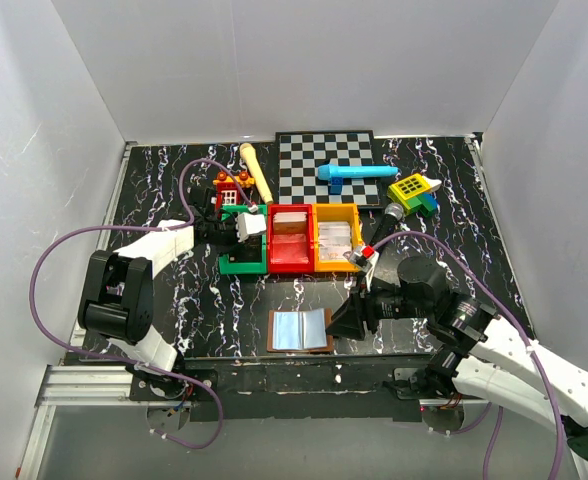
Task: Take the credit cards out of the card holder
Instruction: Place the credit card in the storage box.
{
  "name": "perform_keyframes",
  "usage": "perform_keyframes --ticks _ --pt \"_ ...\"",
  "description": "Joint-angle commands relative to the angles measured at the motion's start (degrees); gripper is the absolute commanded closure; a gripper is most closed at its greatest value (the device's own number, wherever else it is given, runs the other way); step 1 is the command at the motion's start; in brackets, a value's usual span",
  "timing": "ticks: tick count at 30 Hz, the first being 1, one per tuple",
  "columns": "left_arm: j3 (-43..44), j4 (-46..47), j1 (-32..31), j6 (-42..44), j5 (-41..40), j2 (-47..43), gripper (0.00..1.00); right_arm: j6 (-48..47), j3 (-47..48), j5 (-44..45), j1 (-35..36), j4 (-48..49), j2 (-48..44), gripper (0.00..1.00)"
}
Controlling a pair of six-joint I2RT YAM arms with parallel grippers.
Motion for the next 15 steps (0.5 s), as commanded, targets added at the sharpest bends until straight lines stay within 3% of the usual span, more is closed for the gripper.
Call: perform_keyframes --ticks 1,10,15 --pt "1.89 1.36 -0.3 -0.3 -0.05 -0.2 0.81 -0.84 1.33 -0.88 0.09 2.35 0.23 0.44" --pt "2.76 1.71 -0.74 -0.91 -1.19 -1.69 0.8 -0.84 1.77 -1.14 0.0 2.44 1.02 0.44" --pt "6.28 2.58 -1.7 -7.14 -7.24 -6.34 0.8 -1.36 2.47 -0.44 0.09 2.0 1.46 0.44"
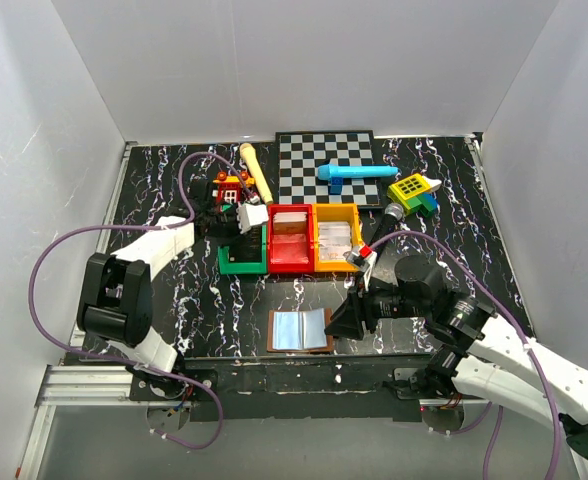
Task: Take the credit cards out of the card holder
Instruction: Place the credit card in the storage box, then reset both arms
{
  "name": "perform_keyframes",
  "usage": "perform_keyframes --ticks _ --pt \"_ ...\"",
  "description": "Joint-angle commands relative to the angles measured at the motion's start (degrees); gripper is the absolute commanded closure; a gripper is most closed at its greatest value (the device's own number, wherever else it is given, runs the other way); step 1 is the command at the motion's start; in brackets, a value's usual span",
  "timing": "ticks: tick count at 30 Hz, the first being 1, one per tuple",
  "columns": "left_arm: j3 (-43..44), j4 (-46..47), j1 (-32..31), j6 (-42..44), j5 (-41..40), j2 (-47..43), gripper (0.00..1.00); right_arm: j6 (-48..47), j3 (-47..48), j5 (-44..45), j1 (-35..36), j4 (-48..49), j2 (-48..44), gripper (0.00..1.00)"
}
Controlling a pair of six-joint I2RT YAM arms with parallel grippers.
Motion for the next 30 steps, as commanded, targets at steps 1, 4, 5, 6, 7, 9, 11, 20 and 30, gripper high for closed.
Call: perform_keyframes --ticks 1,4,5,6,7,9,11,20,30 --pt "4.45 3.33 -1.42 -8.12 -6.83 -7.05 0.46 -1.84 2.91 0.15 0.09 1.19 0.48 0.44" --pt "4.19 6.85 -3.79 -22.08 -18.58 -10.48 0.02 -3.78 4.76 2.69 0.0 -1.09 0.92 0.43" --pt "3.75 7.46 -4.58 -26.31 -23.42 -11.88 0.02 -4.39 5.46 3.74 0.0 -2.06 0.92 0.43" --pt "3.57 7.47 -5.37 -31.39 -27.56 -13.02 0.02 -5.01 6.16 4.71 0.0 -2.85 0.92 0.43" --pt "4.0 6.95 -5.82 -39.97 -34.12 -14.08 0.02 -5.36 7.04 6.03 0.09 -3.9 0.92 0.43" --pt "6.89 0.47 -5.74 -56.32 -46.43 -15.49 0.02 -5.8 8.45 9.36 0.0 -5.66 0.75 0.43" --pt "12.16 -13.3 -3.55 -69.27 -49.65 -16.11 0.02 -5.8 9.85 14.36 0.0 -7.86 0.31 0.42" --pt "-14.44 -4.75 2.18 -95.95 -38.69 -49.4 0.02 -4.31 14.42 41.18 -0.44 -15.76 -2.86 0.39" --pt "-7.95 -13.01 2.0 -94.55 -36.3 -45.46 0.02 -1.85 18.03 44.52 -0.7 -16.92 -2.94 0.38"
